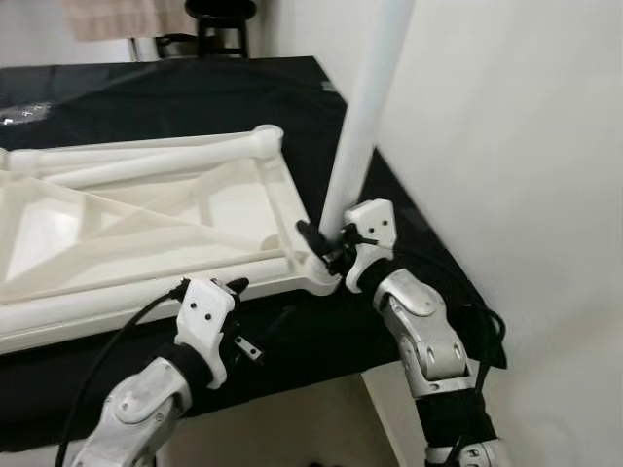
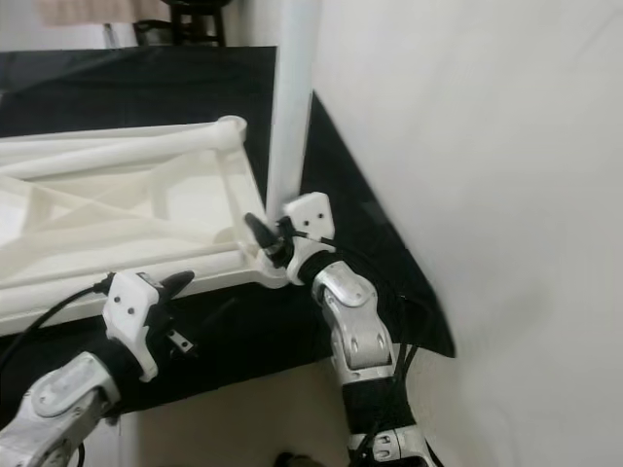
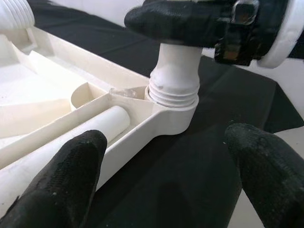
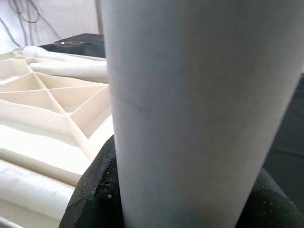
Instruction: Building children table
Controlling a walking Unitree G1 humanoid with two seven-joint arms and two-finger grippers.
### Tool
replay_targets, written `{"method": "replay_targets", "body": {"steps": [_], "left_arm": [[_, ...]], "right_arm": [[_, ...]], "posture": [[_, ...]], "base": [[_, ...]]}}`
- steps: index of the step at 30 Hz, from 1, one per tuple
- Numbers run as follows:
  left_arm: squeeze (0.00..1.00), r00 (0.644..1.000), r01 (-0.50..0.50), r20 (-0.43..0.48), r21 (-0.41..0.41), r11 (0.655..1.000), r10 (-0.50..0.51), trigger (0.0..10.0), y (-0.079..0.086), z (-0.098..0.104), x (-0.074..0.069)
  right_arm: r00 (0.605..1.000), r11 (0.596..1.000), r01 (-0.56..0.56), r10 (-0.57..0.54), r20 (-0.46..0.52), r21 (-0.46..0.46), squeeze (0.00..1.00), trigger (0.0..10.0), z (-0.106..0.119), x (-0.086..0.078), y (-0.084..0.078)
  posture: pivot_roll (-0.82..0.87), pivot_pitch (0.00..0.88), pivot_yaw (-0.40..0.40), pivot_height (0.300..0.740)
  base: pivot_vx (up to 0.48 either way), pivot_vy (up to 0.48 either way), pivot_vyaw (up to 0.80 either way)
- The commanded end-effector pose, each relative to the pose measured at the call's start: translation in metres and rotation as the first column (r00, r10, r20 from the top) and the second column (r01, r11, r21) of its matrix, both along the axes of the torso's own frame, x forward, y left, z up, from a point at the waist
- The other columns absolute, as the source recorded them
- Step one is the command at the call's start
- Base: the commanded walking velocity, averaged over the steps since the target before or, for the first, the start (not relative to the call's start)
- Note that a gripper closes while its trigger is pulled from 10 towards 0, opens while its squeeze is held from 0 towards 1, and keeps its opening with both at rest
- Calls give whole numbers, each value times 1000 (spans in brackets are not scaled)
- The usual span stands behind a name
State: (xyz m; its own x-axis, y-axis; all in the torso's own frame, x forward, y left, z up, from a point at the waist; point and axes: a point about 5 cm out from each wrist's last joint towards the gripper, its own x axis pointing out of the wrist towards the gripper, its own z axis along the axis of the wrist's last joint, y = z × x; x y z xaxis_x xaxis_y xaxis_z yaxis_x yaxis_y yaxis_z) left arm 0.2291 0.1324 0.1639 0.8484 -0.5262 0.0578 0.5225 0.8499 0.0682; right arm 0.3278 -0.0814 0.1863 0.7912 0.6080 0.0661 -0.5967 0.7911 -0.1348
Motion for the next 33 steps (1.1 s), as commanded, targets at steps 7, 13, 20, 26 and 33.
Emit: {"method": "replay_targets", "body": {"steps": [7, 13, 20, 26, 33], "left_arm": [[0, 1000, -3, -14, 3, 1000, 3, 10000, 0, -5, 2], [0, 1000, 1, -13, -3, 1000, -1, 10000, -4, -5, 1], [0, 1000, 3, -5, -3, 1000, -3, 10000, -2, -1, -1], [0, 1000, 14, 8, -6, 1000, -14, 10000, -2, 4, -4], [0, 999, 17, 52, -23, 1000, -15, 10000, 2, 20, -14]], "right_arm": [[953, 956, -292, 291, -84, 1, 1000, 10000, -6, -8, 19], [785, 783, -617, 620, 12, -82, 0, 10000, 37, 4, 3], [681, 666, -726, 730, -52, -173, 0, 7608, 49, 17, -3], [673, 652, -735, 736, -80, -187, 0, 0, 54, 24, -5], [752, 726, -658, 646, -132, -200, 0, 0, 39, 38, -20]], "posture": [[88, 179, -116, 740], [95, 188, -127, 740], [114, 197, -133, 740], [122, 200, -139, 740], [120, 200, -143, 740]], "base": [[0, 0, 0], [0, 0, 0], [0, 0, 0], [0, 0, 0], [0, 0, 0]]}}
